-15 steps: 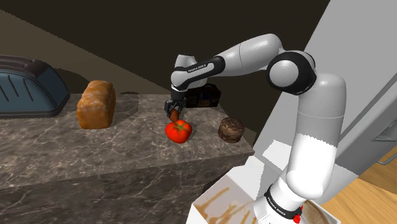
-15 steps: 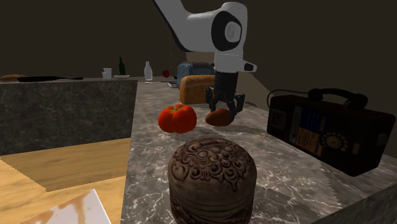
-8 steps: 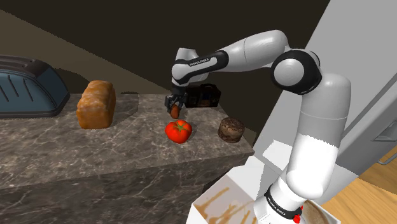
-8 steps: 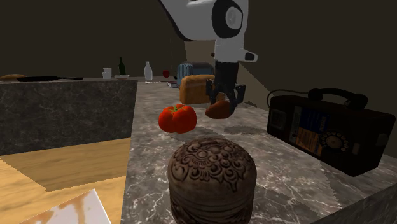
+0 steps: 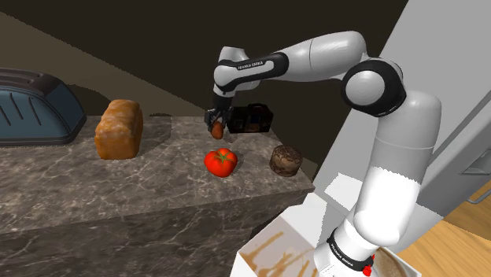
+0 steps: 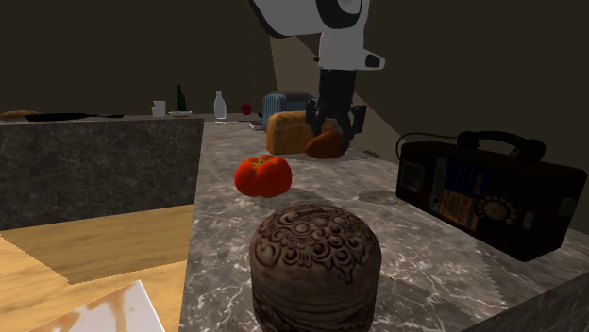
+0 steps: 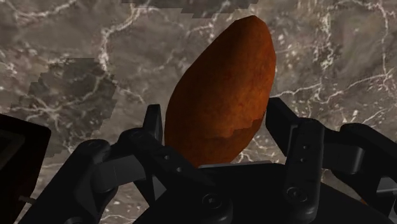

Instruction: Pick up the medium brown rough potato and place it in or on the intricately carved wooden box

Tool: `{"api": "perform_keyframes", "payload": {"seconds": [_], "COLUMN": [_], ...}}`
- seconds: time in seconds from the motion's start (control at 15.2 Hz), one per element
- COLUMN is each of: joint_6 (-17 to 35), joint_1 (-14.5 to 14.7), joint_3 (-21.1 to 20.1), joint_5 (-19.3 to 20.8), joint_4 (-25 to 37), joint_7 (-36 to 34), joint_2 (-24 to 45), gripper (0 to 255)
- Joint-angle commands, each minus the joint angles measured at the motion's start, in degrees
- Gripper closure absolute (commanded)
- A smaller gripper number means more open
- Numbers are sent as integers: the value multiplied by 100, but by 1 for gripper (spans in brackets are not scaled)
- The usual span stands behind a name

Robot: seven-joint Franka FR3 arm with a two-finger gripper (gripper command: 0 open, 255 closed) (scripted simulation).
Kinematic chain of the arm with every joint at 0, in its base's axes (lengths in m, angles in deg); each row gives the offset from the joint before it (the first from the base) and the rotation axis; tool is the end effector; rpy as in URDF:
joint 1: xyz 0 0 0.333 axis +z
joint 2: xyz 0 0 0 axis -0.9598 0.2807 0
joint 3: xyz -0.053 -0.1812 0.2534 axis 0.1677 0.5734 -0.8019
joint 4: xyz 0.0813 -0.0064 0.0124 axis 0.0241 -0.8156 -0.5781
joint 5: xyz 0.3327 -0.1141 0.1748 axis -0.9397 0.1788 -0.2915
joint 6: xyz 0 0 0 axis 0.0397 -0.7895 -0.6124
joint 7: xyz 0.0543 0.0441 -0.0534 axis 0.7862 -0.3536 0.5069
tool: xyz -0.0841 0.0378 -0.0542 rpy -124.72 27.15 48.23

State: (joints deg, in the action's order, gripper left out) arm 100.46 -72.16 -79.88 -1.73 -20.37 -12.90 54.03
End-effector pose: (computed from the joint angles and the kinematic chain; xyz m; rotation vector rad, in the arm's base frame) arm 0.6386 0.0673 0.4023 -3.0485 -0.0963 -0.0277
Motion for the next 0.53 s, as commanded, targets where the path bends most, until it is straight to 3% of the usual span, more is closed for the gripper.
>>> {"api": "perform_keyframes", "payload": {"seconds": [0.0, 0.46], "joint_6": [-148, -638], "joint_1": [1, -3], "joint_3": [-1, -1], "joint_5": [2, 8], "joint_4": [101, 457], "joint_7": [-13, -49], "joint_2": [-45, -181], "gripper": [255, 255]}}
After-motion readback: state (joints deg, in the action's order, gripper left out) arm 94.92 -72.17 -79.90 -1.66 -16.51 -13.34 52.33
